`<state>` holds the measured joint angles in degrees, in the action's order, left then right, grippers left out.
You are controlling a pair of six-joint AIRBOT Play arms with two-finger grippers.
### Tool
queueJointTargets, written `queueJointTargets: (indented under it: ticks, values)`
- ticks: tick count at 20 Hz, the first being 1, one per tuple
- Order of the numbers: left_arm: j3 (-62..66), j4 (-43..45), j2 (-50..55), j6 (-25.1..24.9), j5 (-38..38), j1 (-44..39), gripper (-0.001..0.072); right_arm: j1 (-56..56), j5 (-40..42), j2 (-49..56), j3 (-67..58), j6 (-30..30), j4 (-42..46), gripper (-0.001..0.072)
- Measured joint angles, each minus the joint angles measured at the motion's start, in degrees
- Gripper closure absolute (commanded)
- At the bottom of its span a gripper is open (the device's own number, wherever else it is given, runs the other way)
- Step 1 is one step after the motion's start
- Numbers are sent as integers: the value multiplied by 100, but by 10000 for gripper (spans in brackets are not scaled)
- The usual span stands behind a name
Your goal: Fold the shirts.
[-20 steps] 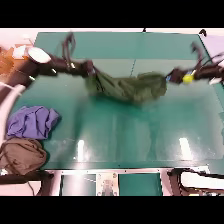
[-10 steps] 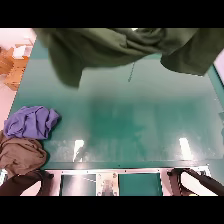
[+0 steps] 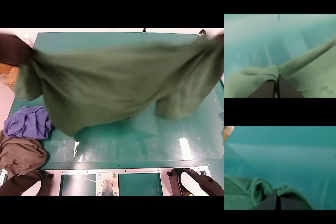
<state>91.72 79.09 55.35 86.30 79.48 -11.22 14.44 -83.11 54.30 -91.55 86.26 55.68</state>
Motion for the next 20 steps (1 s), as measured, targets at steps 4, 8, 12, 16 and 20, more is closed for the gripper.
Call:
queueJointTargets:
  ticks: [4,8,12,16,20]
  values:
    - [-1718,-289,813,-459,-1696,0,679,0,1403,291,2785,7,44,693]
    - [-1751,-1294,2675,-1222,-2664,0,641,0,2835,1449,3963,-94,42,693]
    - [-868,-1427,3860,-1239,-2435,52,30,61,3099,2411,3687,-179,39,324]
    - [72,-907,4092,-483,-1174,514,33,472,2490,2643,2944,-339,55,291]
    - [-245,-815,3517,-81,262,1047,116,1115,1906,2468,2841,-599,81,291]
